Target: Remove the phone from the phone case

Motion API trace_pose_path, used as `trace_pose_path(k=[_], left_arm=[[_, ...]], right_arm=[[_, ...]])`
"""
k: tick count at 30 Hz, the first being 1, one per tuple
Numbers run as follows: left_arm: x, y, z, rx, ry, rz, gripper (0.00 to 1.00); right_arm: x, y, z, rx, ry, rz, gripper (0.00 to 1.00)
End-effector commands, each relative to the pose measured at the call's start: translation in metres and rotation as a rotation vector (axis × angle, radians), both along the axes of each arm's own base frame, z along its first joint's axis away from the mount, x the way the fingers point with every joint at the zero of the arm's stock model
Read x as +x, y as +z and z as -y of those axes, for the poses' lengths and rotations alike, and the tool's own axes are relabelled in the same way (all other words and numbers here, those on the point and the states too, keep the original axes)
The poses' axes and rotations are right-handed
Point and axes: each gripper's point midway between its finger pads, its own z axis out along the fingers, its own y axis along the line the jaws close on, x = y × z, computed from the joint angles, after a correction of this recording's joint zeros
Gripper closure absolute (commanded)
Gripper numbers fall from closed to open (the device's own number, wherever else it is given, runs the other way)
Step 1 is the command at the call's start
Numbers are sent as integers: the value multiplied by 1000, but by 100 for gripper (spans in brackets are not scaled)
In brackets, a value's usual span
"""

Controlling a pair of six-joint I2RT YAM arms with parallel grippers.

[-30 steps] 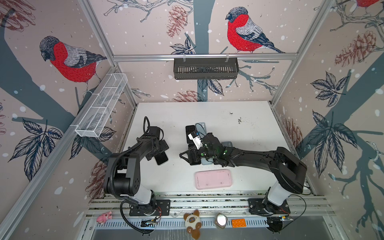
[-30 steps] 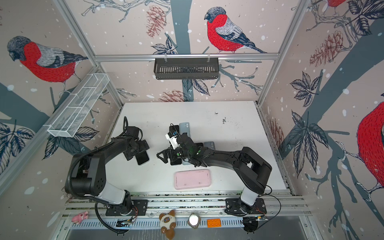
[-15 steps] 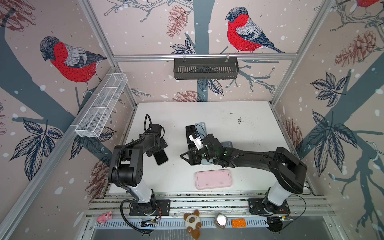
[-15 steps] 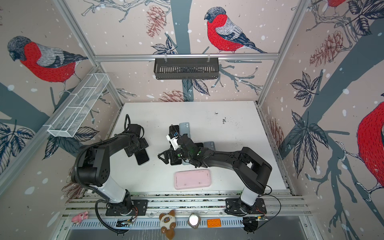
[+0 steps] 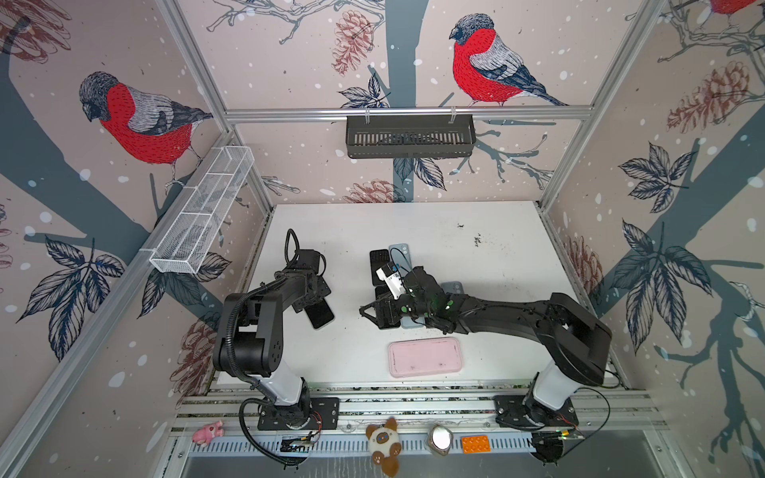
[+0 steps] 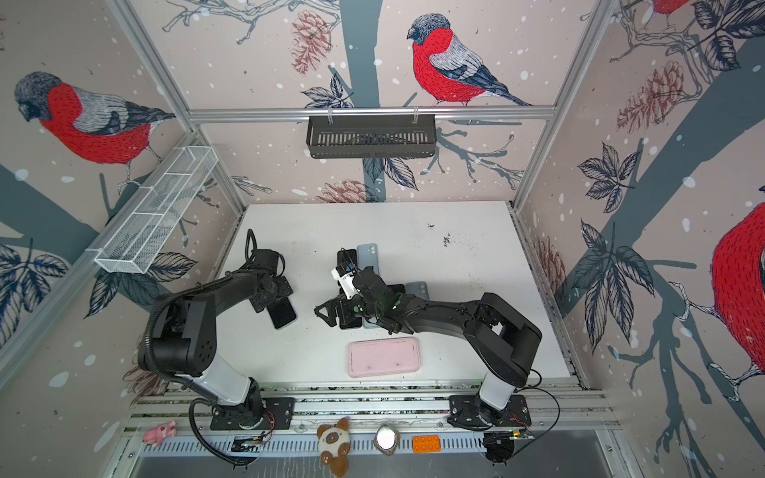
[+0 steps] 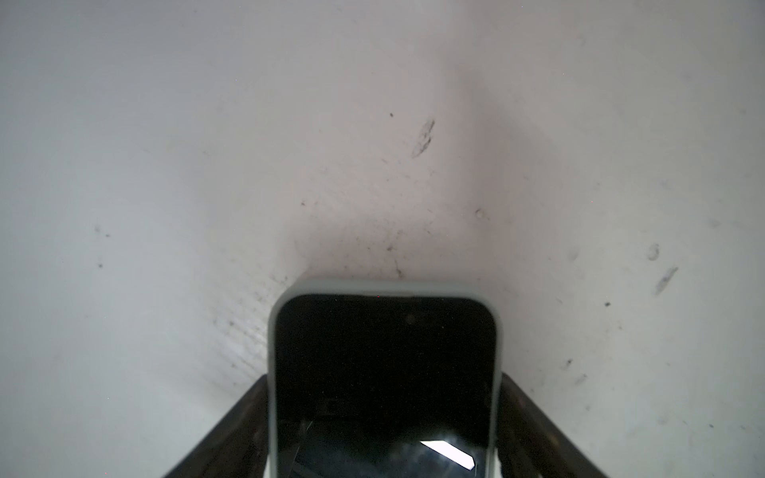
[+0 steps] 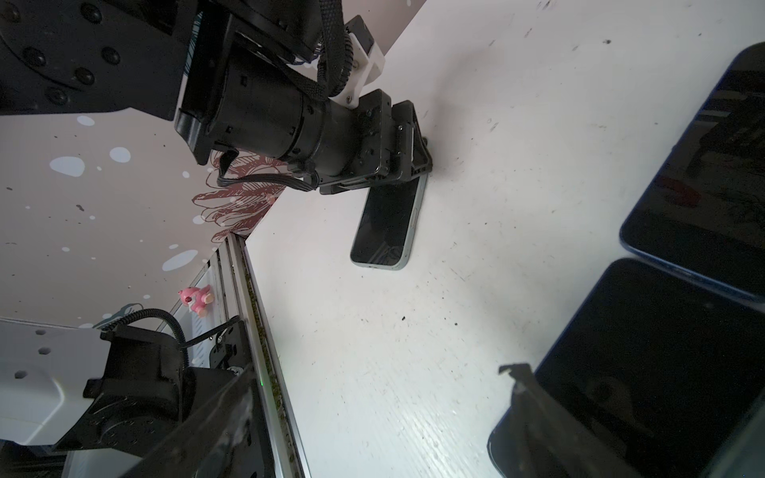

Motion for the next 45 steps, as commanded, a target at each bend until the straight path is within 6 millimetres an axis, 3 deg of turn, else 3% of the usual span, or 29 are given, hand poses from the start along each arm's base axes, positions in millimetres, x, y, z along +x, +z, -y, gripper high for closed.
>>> trace_pose_path(k=[1, 14, 24, 32, 37, 45], left_arm=[[-21, -13, 26, -178, -22, -68, 26], [-8, 43, 63, -399, -116, 130, 34], [-8, 76, 78, -464, -171, 221, 35], [-13, 97, 102, -501, -221, 275, 35], [-17, 105, 115, -514, -239, 299, 36], [-21, 132, 134, -539, -280, 384, 37]], right_arm=[[1, 4, -1, 17, 2, 22, 3], [-10, -9, -18, 53, 64, -24, 3], [-5, -41, -33, 4, 56, -70, 5], [-3, -36, -49, 64, 62, -70, 11], [1, -35, -54, 72, 58, -79, 26], [3, -25, -48, 87, 29, -79, 76]])
